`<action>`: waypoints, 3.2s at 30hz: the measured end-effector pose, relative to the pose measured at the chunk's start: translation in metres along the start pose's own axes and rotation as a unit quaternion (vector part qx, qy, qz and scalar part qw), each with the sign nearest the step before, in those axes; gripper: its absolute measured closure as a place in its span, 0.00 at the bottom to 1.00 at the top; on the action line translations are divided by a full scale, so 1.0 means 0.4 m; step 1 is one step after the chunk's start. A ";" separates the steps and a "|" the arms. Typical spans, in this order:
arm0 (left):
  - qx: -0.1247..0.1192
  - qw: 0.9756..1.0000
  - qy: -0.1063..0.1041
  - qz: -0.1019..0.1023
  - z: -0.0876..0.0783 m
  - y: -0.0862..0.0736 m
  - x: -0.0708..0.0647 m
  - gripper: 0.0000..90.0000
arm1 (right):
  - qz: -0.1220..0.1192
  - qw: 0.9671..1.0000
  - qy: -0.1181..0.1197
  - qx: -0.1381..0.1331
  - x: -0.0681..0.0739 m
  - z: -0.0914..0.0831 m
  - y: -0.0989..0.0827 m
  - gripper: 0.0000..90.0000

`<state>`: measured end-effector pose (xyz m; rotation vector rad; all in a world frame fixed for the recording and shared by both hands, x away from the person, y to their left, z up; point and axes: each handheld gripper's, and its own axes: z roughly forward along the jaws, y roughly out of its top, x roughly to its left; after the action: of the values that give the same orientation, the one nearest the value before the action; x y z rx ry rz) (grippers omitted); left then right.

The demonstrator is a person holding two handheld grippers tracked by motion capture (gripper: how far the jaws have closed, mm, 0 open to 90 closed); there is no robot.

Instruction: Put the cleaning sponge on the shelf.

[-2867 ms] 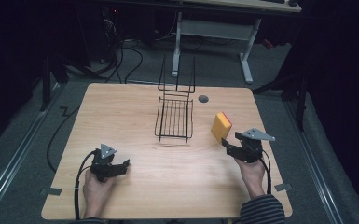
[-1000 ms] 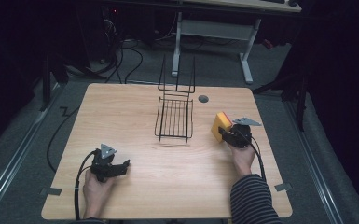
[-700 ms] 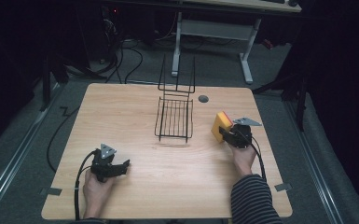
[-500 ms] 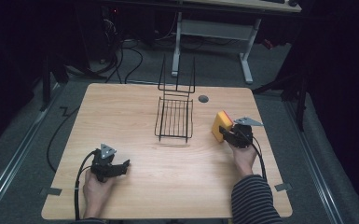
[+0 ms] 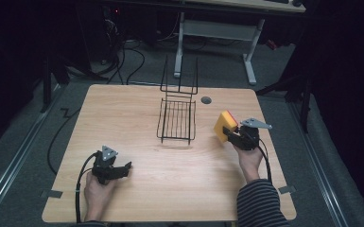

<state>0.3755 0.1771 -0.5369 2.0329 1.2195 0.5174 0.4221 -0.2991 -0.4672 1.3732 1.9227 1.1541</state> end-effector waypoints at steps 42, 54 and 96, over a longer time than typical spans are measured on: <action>0.000 1.000 0.000 0.000 0.000 0.000 0.000 0.24 | -0.034 0.996 0.071 -0.035 0.085 -0.075 0.048 0.67; 0.000 1.000 0.000 0.000 0.000 0.000 0.000 0.24 | -0.044 0.994 0.094 -0.044 0.124 -0.071 0.081 0.67; 0.001 1.000 -0.001 0.000 0.000 0.000 0.000 0.24 | -0.088 0.989 0.119 -0.015 0.254 0.094 0.144 0.67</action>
<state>0.3756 0.1773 -0.5368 2.0334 1.2202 0.5153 0.4438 -0.1841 -0.4299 1.0633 2.1322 1.3011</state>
